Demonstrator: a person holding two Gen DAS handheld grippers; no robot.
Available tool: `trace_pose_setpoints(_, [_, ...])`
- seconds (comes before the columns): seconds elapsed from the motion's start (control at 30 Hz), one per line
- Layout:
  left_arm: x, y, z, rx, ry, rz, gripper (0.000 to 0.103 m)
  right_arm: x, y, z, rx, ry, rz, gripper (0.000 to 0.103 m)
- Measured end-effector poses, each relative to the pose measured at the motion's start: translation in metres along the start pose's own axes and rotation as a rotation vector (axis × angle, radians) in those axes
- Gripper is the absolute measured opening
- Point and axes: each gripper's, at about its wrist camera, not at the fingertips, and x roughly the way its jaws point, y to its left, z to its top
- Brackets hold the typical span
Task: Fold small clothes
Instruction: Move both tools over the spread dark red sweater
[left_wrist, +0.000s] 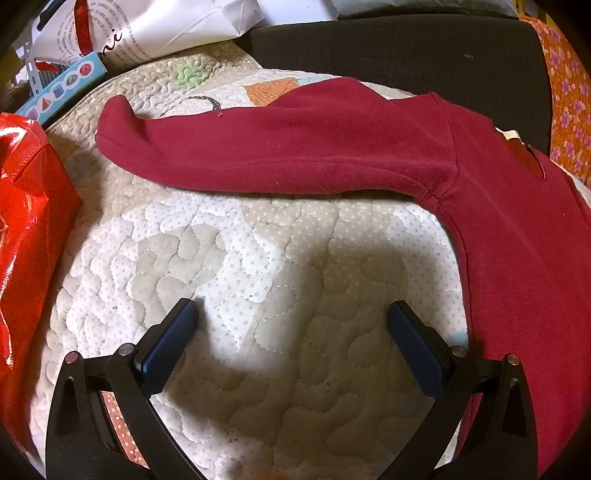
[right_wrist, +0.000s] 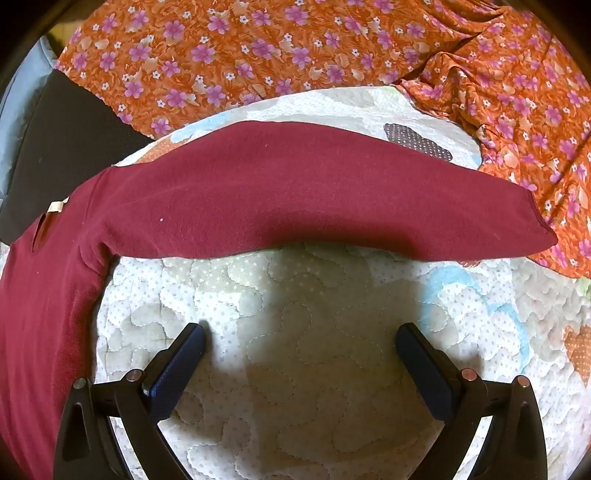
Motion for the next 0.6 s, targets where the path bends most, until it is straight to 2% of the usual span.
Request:
trace_pose_setpoints(0.07, [0.001,0.001,0.000,-0.023,0.027,-0.034,0.103,0.000,-0.001,0.000,0.017,-0.008,0.023,0.103])
trace_pose_setpoints(0.23, [-0.008,-0.001,-0.004,-0.034,0.048,-0.014,0.102,-0.001,-0.002,0.000,0.013,-0.006,0.021,0.103])
trace_pose_setpoints(0.3, [-0.021,-0.003,-0.006,-0.033,0.040,-0.049,0.102,-0.005,-0.006,-0.001,0.013,0.005,0.056,0.102])
trace_pose_setpoints(0.4, [-0.039,-0.007,-0.006,-0.039,0.001,-0.106,0.102,-0.021,-0.007,-0.007,-0.009,0.080,0.043,0.094])
trace_pose_setpoints(0.43, [-0.047,-0.012,-0.005,-0.036,-0.010,-0.123,0.102,-0.027,0.004,-0.012,-0.030,0.083,0.035,0.090])
trace_pose_setpoints(0.6, [-0.074,-0.034,-0.009,0.023,-0.063,-0.185,0.102,-0.091,0.022,-0.033,-0.077,-0.016,0.120,0.089])
